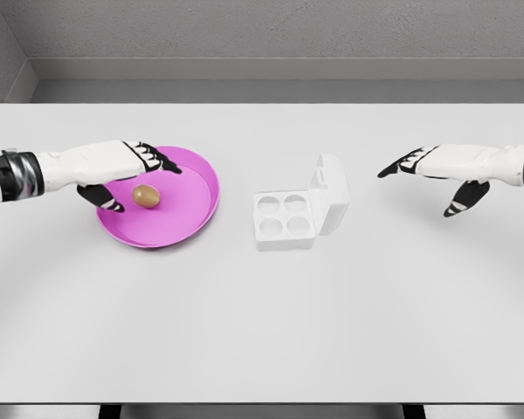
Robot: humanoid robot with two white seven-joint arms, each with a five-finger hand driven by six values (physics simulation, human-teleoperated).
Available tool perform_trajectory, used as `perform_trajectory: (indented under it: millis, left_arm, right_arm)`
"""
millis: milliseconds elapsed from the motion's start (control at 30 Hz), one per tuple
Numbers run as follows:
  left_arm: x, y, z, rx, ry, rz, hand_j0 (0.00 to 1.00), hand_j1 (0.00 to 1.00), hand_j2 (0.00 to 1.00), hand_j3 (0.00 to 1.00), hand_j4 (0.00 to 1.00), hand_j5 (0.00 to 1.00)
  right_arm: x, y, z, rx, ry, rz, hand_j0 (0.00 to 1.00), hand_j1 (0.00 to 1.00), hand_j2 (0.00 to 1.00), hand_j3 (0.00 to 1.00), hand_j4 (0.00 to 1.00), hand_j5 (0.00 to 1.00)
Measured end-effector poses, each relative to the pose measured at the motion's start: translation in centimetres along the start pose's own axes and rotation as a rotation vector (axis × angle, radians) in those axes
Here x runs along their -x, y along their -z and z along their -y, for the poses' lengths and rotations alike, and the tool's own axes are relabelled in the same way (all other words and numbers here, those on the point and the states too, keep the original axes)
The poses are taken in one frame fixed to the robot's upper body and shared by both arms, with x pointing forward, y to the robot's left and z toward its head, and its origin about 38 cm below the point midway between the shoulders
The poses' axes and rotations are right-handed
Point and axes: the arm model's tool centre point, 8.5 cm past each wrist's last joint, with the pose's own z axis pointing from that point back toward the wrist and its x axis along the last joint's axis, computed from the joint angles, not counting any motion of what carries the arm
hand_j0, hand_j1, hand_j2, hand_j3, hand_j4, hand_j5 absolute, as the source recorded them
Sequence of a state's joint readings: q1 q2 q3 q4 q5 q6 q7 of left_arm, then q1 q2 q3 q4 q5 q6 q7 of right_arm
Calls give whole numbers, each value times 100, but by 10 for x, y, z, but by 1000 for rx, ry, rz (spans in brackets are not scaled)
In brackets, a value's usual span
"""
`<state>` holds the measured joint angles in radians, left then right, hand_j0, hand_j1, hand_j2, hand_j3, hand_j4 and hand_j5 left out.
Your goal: Pack egg into the box and close the box lid
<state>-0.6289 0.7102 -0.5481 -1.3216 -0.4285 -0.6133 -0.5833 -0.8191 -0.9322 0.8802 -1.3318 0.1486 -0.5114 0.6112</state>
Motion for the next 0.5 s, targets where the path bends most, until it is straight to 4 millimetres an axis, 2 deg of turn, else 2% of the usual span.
perform_trajectory:
  millis: [200,500]
  left_arm:
    - [4,10,7,1,-34,-4,91,91,91,91,91,91]
    - [8,13,14,7,-61,-13,91,91,91,91,91,91]
  right_arm:
    - [-4,7,-3,-10,2,15,100,100,100,100,100,100]
    - [-11,18,-9,-31,-1,41,100,100,100,100,100,100]
